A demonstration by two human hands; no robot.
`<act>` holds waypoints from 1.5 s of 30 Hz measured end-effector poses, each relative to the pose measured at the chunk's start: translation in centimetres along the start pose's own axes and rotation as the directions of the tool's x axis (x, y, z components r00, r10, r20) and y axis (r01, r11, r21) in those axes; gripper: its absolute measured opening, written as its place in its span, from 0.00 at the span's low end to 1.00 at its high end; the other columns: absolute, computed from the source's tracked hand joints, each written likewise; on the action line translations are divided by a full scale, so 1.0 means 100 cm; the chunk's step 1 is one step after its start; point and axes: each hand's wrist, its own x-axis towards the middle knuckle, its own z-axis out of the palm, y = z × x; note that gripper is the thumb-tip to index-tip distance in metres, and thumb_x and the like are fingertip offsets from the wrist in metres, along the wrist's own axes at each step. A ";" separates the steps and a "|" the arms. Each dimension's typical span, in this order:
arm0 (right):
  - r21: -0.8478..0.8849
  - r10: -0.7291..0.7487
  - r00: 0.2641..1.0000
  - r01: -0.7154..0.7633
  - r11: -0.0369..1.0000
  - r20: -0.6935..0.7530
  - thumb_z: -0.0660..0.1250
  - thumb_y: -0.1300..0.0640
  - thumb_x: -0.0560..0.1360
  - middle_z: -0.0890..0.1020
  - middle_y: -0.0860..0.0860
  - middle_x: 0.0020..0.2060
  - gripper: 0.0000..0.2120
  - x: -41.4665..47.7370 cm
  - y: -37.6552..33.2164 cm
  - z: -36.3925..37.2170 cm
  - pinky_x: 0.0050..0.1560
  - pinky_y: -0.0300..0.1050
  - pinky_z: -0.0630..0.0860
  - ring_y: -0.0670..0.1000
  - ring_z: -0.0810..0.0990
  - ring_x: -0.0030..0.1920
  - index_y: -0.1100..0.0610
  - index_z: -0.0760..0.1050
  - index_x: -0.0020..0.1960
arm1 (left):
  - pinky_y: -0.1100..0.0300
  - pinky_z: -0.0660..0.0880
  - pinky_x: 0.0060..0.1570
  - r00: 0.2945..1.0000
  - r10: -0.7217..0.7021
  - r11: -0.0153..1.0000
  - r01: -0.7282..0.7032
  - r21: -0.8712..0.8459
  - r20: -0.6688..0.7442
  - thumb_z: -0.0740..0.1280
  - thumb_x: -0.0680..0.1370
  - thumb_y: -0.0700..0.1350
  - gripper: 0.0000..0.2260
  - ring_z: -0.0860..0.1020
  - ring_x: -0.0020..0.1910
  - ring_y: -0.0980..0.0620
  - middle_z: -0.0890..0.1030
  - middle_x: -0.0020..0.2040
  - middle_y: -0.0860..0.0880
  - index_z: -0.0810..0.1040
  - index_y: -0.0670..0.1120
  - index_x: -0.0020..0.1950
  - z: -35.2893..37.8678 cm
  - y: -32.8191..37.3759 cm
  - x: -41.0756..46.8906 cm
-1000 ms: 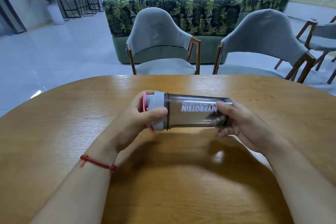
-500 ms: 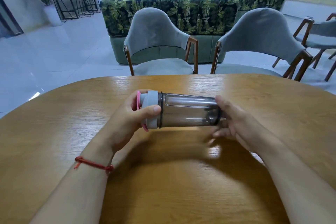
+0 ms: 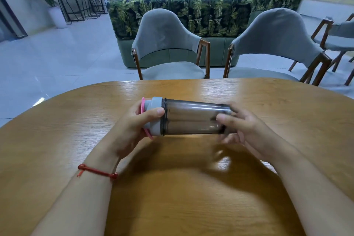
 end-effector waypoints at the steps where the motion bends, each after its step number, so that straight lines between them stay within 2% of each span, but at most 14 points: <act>1: -0.003 0.037 0.999 -0.037 0.999 -0.017 0.79 0.32 0.69 0.85 0.59 0.57 0.27 -0.001 -0.001 0.001 0.36 0.44 0.83 0.58 0.87 0.41 0.47 0.85 0.61 | 0.54 0.81 0.42 1.000 -0.004 1.000 0.003 0.015 0.008 0.78 0.76 0.49 0.24 0.86 0.50 0.45 0.87 0.54 0.43 0.80 0.39 0.68 0.000 0.000 0.000; 4: 0.034 0.055 0.998 -0.055 0.998 -0.008 0.72 0.32 0.76 0.85 0.60 0.60 0.25 -0.001 0.002 0.000 0.45 0.51 0.84 0.61 0.89 0.50 0.47 0.84 0.64 | 0.52 0.84 0.40 0.999 -0.005 0.998 0.007 0.059 -0.035 0.79 0.74 0.54 0.32 0.87 0.50 0.42 0.87 0.55 0.41 0.78 0.37 0.71 0.003 0.000 -0.001; 7: 0.036 -0.022 1.000 0.022 0.999 0.021 0.76 0.45 0.76 0.85 0.58 0.60 0.21 0.000 0.001 -0.001 0.43 0.47 0.83 0.60 0.88 0.52 0.47 0.82 0.68 | 0.28 0.78 0.63 0.998 -0.036 0.999 0.036 0.007 -0.047 0.76 0.77 0.55 0.30 0.85 0.61 0.33 0.84 0.66 0.30 0.80 0.39 0.73 0.003 -0.002 0.000; 11: -0.018 0.038 0.997 -0.039 0.999 -0.060 0.69 0.29 0.78 0.89 0.60 0.52 0.30 0.000 0.002 0.001 0.37 0.44 0.83 0.56 0.87 0.41 0.54 0.85 0.61 | 0.46 0.83 0.48 0.999 -0.024 0.998 0.027 0.065 -0.049 0.77 0.75 0.55 0.29 0.87 0.54 0.41 0.88 0.57 0.39 0.80 0.40 0.70 0.006 0.002 -0.002; 14: 0.018 -0.042 0.999 0.042 0.999 -0.024 0.74 0.36 0.76 0.87 0.56 0.63 0.27 0.001 0.002 -0.001 0.48 0.52 0.84 0.59 0.89 0.55 0.46 0.80 0.71 | 0.31 0.80 0.63 0.994 -0.029 0.999 0.033 0.030 -0.103 0.76 0.78 0.56 0.28 0.85 0.63 0.32 0.88 0.63 0.37 0.81 0.41 0.72 0.005 0.003 -0.003; 18: 0.007 -0.009 0.997 0.010 1.000 -0.071 0.76 0.36 0.72 0.85 0.58 0.53 0.21 0.002 -0.001 0.000 0.35 0.42 0.82 0.55 0.84 0.38 0.48 0.87 0.58 | 0.28 0.74 0.68 0.996 -0.036 0.999 0.036 0.002 -0.078 0.75 0.77 0.56 0.29 0.84 0.64 0.32 0.86 0.66 0.34 0.81 0.40 0.73 0.004 0.008 -0.005; 23: -0.004 0.000 1.000 0.000 1.000 0.009 0.73 0.41 0.78 0.85 0.59 0.58 0.18 0.001 0.004 0.004 0.42 0.47 0.81 0.56 0.85 0.47 0.47 0.83 0.64 | 0.22 0.71 0.70 0.996 -0.033 0.999 0.030 -0.038 -0.085 0.75 0.78 0.56 0.29 0.78 0.71 0.25 0.84 0.68 0.30 0.82 0.39 0.72 0.008 0.006 -0.004; 27: -0.039 0.055 0.998 -0.056 0.998 -0.026 0.67 0.31 0.79 0.88 0.56 0.49 0.28 0.000 0.004 0.006 0.35 0.44 0.80 0.58 0.84 0.38 0.54 0.84 0.60 | 0.22 0.72 0.69 0.995 -0.043 0.999 0.043 0.003 -0.092 0.75 0.77 0.57 0.29 0.83 0.66 0.28 0.83 0.68 0.28 0.83 0.39 0.71 0.010 0.007 -0.004; 31: 0.031 -0.028 0.999 0.027 0.999 0.023 0.74 0.45 0.78 0.83 0.62 0.57 0.20 0.002 0.002 0.008 0.37 0.44 0.81 0.56 0.85 0.42 0.52 0.81 0.67 | 0.38 0.81 0.57 0.981 -0.060 0.996 0.045 -0.082 -0.186 0.74 0.78 0.56 0.22 0.85 0.53 0.39 0.86 0.60 0.32 0.87 0.42 0.64 0.011 0.006 -0.001; 34: -0.021 0.034 0.999 -0.034 0.999 0.006 0.69 0.33 0.78 0.87 0.62 0.51 0.21 0.001 0.001 0.011 0.34 0.45 0.81 0.56 0.83 0.36 0.48 0.87 0.56 | 0.44 0.83 0.55 0.989 -0.030 0.998 0.020 -0.065 -0.145 0.73 0.79 0.55 0.21 0.86 0.54 0.42 0.87 0.56 0.40 0.86 0.40 0.64 0.009 0.006 -0.002; 38: 0.016 -0.001 1.000 0.001 1.000 0.030 0.70 0.37 0.79 0.84 0.62 0.63 0.24 -0.001 0.002 0.011 0.45 0.51 0.83 0.61 0.87 0.50 0.46 0.79 0.71 | 0.47 0.84 0.51 0.985 -0.007 0.995 -0.010 -0.097 -0.171 0.73 0.80 0.52 0.14 0.86 0.52 0.44 0.89 0.52 0.44 0.88 0.43 0.59 0.012 0.008 -0.002; 40: -0.018 -0.027 0.999 0.028 0.999 0.023 0.72 0.40 0.78 0.85 0.60 0.59 0.21 -0.002 0.000 0.011 0.42 0.49 0.81 0.58 0.85 0.45 0.44 0.81 0.68 | 0.49 0.86 0.47 0.982 -0.013 0.992 -0.011 -0.126 -0.188 0.70 0.84 0.50 0.10 0.85 0.52 0.42 0.88 0.50 0.45 0.89 0.46 0.55 0.012 0.008 -0.003; 43: -0.021 0.036 0.999 -0.037 0.999 -0.037 0.68 0.31 0.78 0.85 0.61 0.50 0.25 -0.002 0.000 0.016 0.37 0.47 0.81 0.57 0.83 0.37 0.51 0.84 0.59 | 0.44 0.85 0.54 0.987 -0.001 0.996 -0.013 -0.091 -0.159 0.70 0.83 0.52 0.15 0.86 0.53 0.42 0.89 0.54 0.41 0.88 0.42 0.61 0.013 0.007 -0.002; 45: 0.009 0.022 0.999 -0.022 1.000 -0.035 0.71 0.35 0.78 0.86 0.62 0.58 0.23 -0.001 0.002 0.016 0.43 0.50 0.83 0.59 0.87 0.43 0.50 0.83 0.64 | 0.39 0.82 0.59 0.987 -0.016 0.996 0.001 -0.093 -0.161 0.72 0.81 0.53 0.20 0.86 0.54 0.41 0.87 0.57 0.35 0.86 0.39 0.65 0.014 0.005 -0.001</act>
